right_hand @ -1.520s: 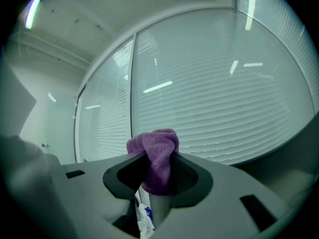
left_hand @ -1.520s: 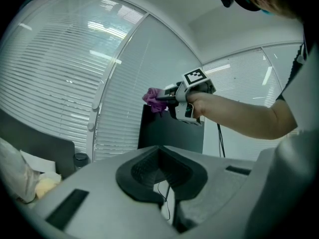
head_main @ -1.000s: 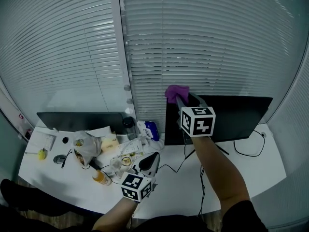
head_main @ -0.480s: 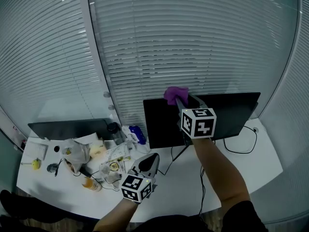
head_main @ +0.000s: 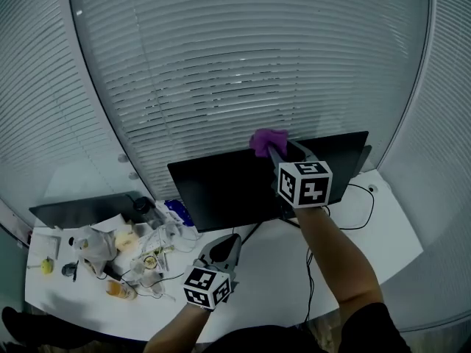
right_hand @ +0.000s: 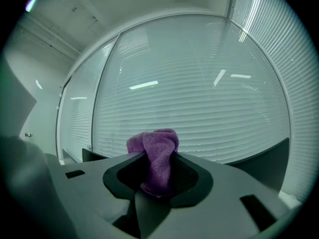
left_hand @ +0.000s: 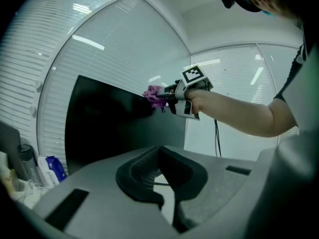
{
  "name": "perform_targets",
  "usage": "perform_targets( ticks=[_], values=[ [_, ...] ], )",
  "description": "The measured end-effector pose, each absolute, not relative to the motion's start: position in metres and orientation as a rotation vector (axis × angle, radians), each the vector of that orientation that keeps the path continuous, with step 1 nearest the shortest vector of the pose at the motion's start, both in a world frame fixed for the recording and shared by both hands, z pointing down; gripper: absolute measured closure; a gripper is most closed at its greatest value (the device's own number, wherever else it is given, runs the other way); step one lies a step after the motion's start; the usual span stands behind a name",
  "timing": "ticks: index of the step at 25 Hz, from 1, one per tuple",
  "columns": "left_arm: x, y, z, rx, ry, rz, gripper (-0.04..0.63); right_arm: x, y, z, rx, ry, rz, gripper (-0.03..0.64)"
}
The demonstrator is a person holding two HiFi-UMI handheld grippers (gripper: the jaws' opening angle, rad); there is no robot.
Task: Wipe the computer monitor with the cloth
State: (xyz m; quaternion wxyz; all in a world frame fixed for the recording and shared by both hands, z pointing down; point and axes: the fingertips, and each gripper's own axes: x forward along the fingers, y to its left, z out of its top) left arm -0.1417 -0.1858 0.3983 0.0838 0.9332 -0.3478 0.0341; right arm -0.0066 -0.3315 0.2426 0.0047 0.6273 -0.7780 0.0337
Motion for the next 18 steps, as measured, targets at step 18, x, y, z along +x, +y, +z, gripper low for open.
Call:
perform_targets(
  ticks=[18],
  values=[
    [0.023,-0.195,0.411,2.813,-0.929,0.194,0.591,0.213,-0.324,0.253,2.142,-2.381,0.195,0.474]
  ],
)
